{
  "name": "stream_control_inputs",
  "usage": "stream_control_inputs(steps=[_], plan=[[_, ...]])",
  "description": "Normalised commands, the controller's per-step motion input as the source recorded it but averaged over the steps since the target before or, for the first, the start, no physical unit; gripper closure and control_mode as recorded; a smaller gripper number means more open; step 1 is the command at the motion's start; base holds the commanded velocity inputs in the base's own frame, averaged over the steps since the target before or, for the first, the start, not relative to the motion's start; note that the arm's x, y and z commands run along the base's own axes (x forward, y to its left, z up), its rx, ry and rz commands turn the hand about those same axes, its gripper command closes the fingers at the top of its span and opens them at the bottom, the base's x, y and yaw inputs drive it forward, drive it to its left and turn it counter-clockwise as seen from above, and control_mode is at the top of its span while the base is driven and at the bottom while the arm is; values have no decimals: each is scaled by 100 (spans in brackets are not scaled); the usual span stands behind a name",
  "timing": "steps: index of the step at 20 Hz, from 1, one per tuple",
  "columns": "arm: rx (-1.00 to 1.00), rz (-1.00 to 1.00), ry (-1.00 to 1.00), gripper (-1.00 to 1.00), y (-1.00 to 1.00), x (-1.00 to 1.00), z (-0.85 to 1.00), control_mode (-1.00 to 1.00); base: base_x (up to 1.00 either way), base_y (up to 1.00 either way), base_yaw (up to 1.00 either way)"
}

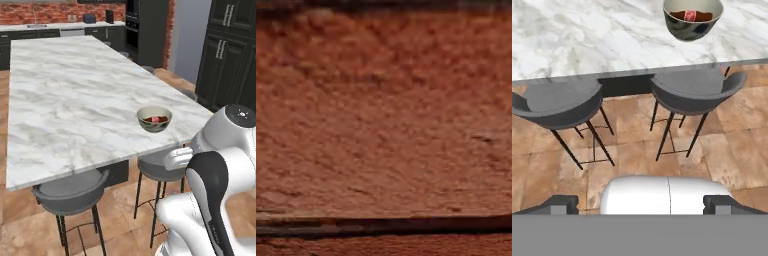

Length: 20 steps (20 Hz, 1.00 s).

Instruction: Open the fridge, grab two sodas, and place both sodas inside the bowl with ice on the dining counter.

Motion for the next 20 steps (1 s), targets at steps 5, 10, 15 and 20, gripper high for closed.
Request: stream_control_inputs(steps=[5,10,15,20], plan=[[0,0,0,-100,0,0,0,100,-40,100,-9],[0,0,0,-100,0,0,0,100,-25,100,-11],[0,0,0,-100,0,0,0,100,-10,100,-12],[0,0,0,-100,0,0,0,100,0,100,-15]])
